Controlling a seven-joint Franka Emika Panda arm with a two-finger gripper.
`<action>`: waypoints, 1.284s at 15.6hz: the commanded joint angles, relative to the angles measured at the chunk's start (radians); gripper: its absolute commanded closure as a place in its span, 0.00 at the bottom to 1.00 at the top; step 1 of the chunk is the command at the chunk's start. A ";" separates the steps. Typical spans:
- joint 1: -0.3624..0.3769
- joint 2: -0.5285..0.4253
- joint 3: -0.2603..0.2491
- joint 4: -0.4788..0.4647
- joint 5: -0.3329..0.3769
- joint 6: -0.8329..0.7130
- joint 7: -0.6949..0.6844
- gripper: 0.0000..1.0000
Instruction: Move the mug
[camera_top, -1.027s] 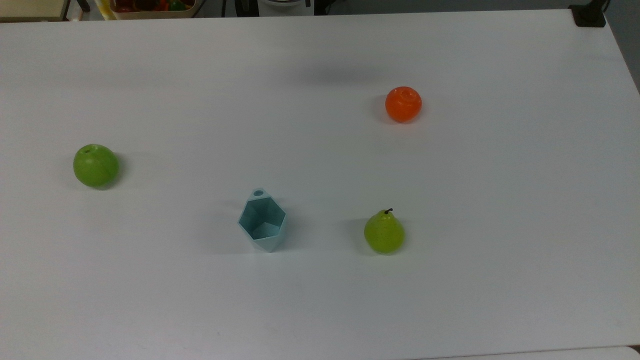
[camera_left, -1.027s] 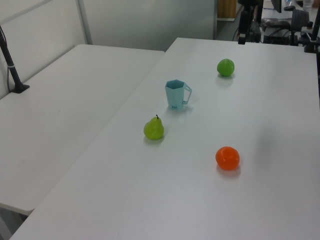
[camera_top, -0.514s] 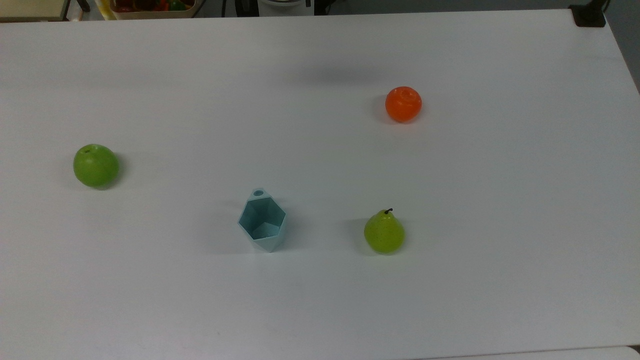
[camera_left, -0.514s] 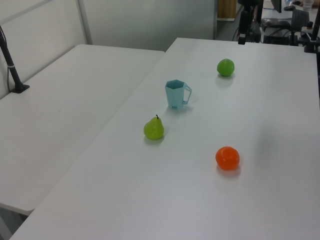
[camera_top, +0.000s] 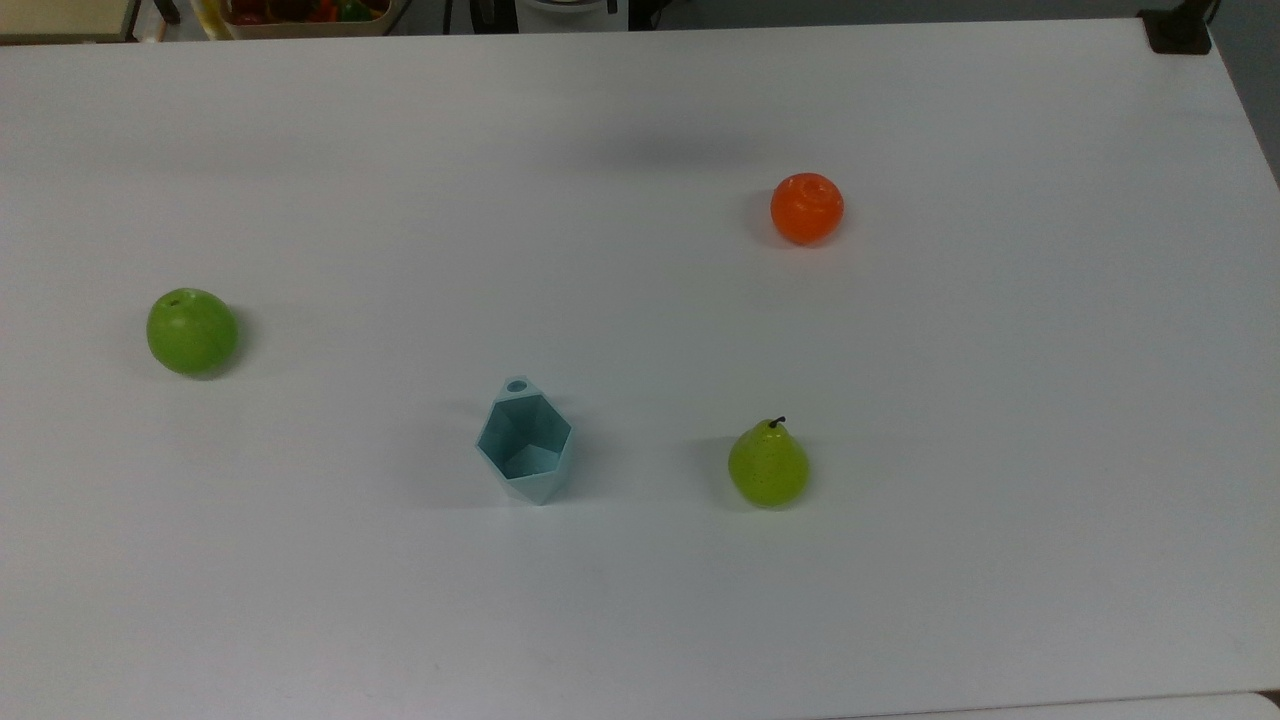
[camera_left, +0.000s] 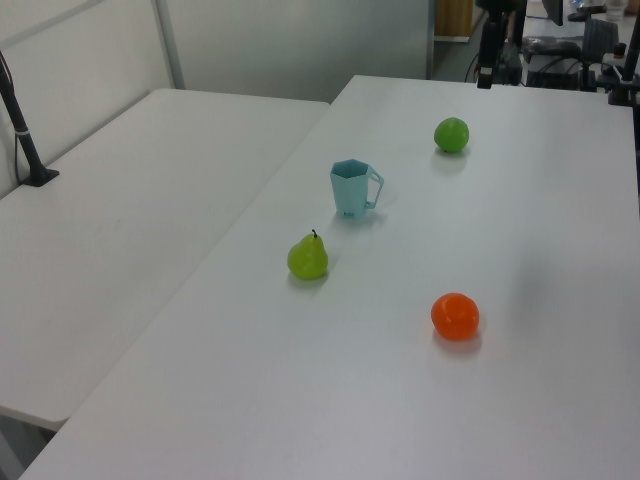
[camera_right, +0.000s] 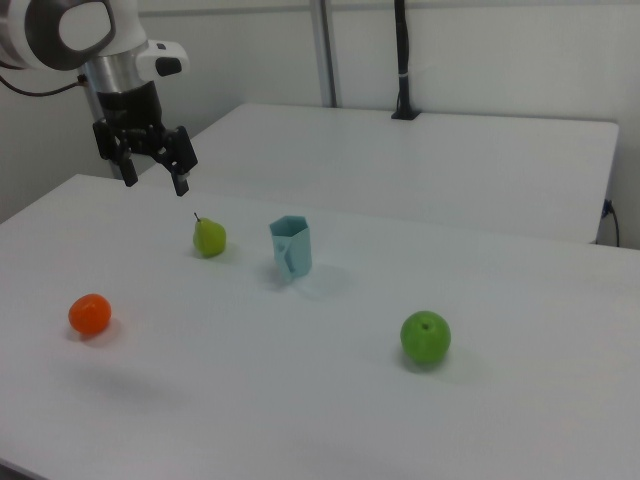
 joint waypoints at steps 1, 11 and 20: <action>0.016 -0.017 -0.023 -0.027 0.020 0.001 -0.066 0.00; 0.016 0.093 -0.023 -0.030 0.007 0.180 -0.092 0.26; -0.019 0.216 -0.023 -0.104 0.009 0.513 -0.115 0.28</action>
